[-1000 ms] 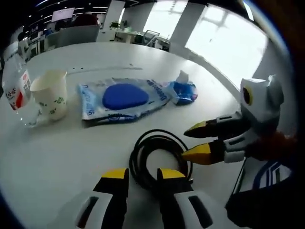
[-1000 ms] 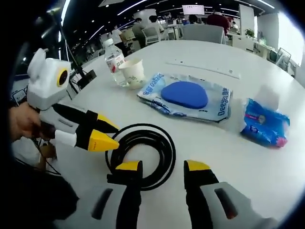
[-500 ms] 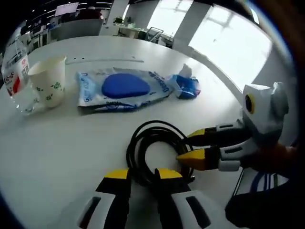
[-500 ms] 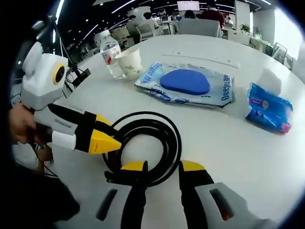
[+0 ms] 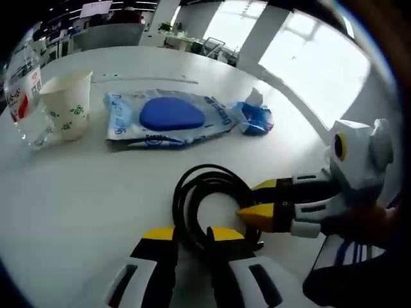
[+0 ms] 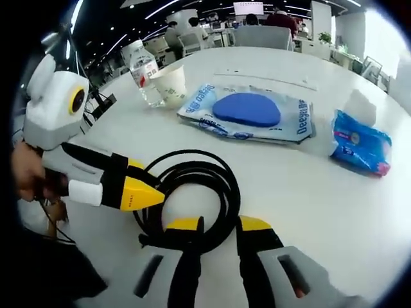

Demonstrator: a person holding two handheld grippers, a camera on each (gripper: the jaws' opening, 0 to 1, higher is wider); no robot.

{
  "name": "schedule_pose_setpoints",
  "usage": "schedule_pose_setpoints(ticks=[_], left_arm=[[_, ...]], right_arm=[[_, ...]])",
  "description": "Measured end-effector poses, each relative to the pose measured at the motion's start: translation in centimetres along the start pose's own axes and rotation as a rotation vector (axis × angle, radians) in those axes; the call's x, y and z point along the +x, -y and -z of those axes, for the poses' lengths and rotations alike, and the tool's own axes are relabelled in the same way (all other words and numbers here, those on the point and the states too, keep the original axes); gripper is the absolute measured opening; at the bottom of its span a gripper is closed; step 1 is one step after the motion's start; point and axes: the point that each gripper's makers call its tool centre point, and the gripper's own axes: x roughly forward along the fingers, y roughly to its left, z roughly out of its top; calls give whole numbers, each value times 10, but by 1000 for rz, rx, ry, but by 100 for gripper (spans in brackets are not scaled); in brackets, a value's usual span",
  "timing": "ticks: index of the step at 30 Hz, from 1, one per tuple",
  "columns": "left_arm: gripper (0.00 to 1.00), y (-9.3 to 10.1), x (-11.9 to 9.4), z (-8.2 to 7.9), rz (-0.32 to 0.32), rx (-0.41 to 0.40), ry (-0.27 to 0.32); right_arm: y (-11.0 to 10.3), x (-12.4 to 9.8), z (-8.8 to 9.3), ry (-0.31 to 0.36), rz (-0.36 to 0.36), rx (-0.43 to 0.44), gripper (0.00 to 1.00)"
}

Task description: Arrange the tabletop items into an orderly group along one side of the table until the central work area is clear of visible clutter.

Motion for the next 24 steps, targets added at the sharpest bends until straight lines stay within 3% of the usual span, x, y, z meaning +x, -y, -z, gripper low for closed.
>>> schedule_pose_setpoints(ticks=[3, 5, 10, 13, 24], left_arm=[[14, -1, 1, 0, 1, -3, 1], [12, -1, 1, 0, 2, -68, 4], [5, 0, 1, -1, 31, -140, -8], [4, 0, 0, -1, 25, -116, -11], [0, 1, -17, -7, 48, -148, 40]], right_arm=[[3, 0, -1, -3, 11, 29, 12], [2, 0, 0, -5, 12, 32, 11], [2, -2, -1, -11, 11, 43, 7], [2, -1, -4, -13, 17, 38, 6], [-5, -17, -8, 0, 5, 55, 3]])
